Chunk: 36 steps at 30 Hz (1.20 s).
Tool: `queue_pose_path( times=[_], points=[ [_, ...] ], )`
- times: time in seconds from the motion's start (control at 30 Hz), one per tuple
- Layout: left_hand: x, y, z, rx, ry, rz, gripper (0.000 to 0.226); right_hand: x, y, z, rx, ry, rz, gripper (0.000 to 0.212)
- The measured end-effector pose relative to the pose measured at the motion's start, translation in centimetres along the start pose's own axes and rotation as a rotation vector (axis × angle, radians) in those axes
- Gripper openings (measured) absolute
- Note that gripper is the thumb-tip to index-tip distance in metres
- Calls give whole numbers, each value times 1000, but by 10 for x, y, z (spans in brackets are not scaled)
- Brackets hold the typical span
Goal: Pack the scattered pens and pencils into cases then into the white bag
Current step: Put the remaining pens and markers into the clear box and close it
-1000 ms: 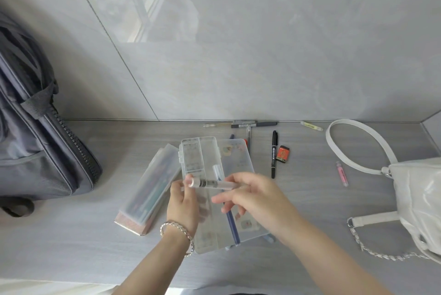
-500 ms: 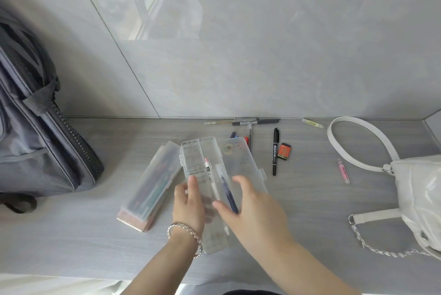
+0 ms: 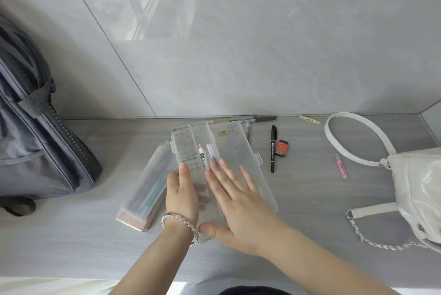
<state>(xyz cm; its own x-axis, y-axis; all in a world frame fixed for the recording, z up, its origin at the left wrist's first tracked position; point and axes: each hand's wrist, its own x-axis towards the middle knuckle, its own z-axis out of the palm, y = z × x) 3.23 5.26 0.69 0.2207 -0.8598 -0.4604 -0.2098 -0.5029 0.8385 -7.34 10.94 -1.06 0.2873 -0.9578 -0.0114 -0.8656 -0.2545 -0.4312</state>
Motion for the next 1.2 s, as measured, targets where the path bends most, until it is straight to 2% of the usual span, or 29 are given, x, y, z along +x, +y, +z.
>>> queue_pose_path(
  times=[0.07,0.13,0.23,0.27,0.3,0.33,0.4,0.43,0.5,0.57,0.63,0.8,0.9,1.0,1.07,1.13,1.2],
  points=[
    [7,-4,-5,-10,33,-3,33,-1,4,-6,114,-27,-68,86],
    [15,-6,-13,-9,74,-1,37,-8,9,-7,216,103,-84,63],
    [33,-7,-26,1,157,39,41,-21,34,5,279,423,106,23],
    [38,-8,-31,0,183,53,40,-25,41,9,279,406,204,18],
    [42,-9,-36,9,200,62,39,-28,47,14,280,296,304,15],
    [44,-10,-40,16,213,52,40,-31,50,18,317,84,391,18],
    [48,-13,-47,35,207,30,43,-36,54,27,348,-335,478,38],
    [50,-15,-50,44,203,23,42,-38,53,32,293,-467,457,44],
    [47,-13,-52,44,187,26,40,-38,51,43,148,-558,381,38],
    [44,-16,-53,62,168,27,41,-35,49,46,92,-549,348,28],
    [42,-19,-53,93,163,7,46,-30,48,46,57,-505,326,28],
    [37,-15,-51,65,143,24,41,-18,50,44,-5,-339,154,30],
    [41,-20,-53,101,145,71,44,-16,57,52,-15,-445,-19,30],
    [41,-21,-56,108,148,78,44,-13,58,61,-75,-531,-82,28],
    [41,-21,-56,85,132,83,40,-12,59,64,-132,-510,-29,28],
    [40,-21,-55,76,118,69,41,-15,67,59,-127,-475,209,28],
    [40,-22,-54,58,103,66,40,-15,81,44,-9,-312,488,25]
  ],
)
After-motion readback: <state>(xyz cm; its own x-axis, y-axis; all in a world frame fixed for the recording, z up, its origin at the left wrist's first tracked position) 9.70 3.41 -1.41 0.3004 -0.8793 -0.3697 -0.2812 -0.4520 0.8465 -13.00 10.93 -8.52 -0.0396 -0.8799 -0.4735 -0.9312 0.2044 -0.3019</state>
